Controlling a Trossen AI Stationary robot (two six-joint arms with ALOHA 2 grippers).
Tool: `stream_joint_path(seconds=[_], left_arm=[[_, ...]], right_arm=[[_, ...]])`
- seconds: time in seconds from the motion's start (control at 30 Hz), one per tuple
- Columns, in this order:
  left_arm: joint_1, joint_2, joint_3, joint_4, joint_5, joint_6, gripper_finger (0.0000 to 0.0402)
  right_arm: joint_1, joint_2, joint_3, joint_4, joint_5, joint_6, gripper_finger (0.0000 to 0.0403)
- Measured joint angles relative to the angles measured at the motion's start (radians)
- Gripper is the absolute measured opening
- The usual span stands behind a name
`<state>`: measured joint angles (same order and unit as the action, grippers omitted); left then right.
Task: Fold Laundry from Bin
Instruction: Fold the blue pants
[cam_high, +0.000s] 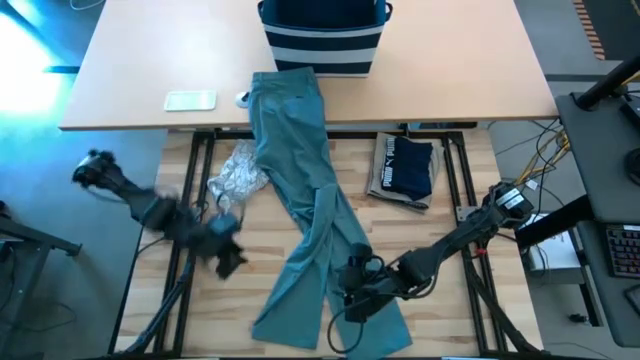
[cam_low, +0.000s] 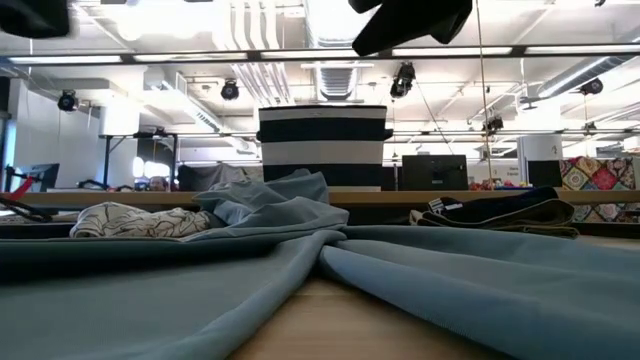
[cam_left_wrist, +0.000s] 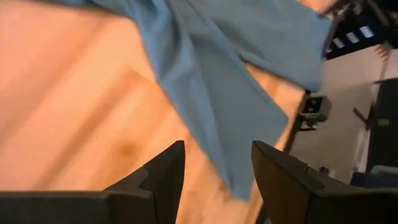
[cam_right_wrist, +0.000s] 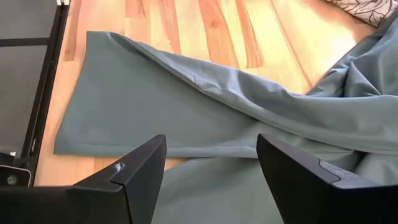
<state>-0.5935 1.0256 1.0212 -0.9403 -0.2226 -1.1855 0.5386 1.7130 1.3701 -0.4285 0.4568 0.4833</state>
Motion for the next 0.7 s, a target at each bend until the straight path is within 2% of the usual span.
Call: stream_joint_path(seconds=[0.1, 0.27, 0.37, 0.5, 0.63, 0.7], left_arm=[[-0.209, 0.074, -0.018, 0.028, -0.132, -0.209, 0.0171], [-0.35, 0.267, -0.019, 0.078, -0.128, -0.409, 0.0201], [-0.372, 0.382, -0.018, 0.204, -0.113, -0.427, 0.0232], [-0.368, 0.52, -0.018, 0.368, -0.032, -0.48, 0.0267], [-0.365, 0.628, -0.018, 0.382, 0.063, -0.607, 0.0273], [-0.365, 0.659, -0.018, 0.384, 0.073, -0.64, 0.027]], right_arm=[[0.0, 0.0, 0.0, -0.002, 0.0, 0.004, 0.0252], [-0.002, 0.0, 0.0, -0.001, 0.0, 0.004, 0.0254], [-0.002, 0.0, 0.0, -0.001, 0.008, 0.006, 0.0254], [-0.002, -0.001, 0.0, -0.001, 0.008, 0.035, 0.0254], [0.007, -0.002, 0.0, -0.001, 0.008, 0.102, 0.0254], [0.017, -0.002, 0.0, -0.001, 0.008, 0.108, 0.0254]])
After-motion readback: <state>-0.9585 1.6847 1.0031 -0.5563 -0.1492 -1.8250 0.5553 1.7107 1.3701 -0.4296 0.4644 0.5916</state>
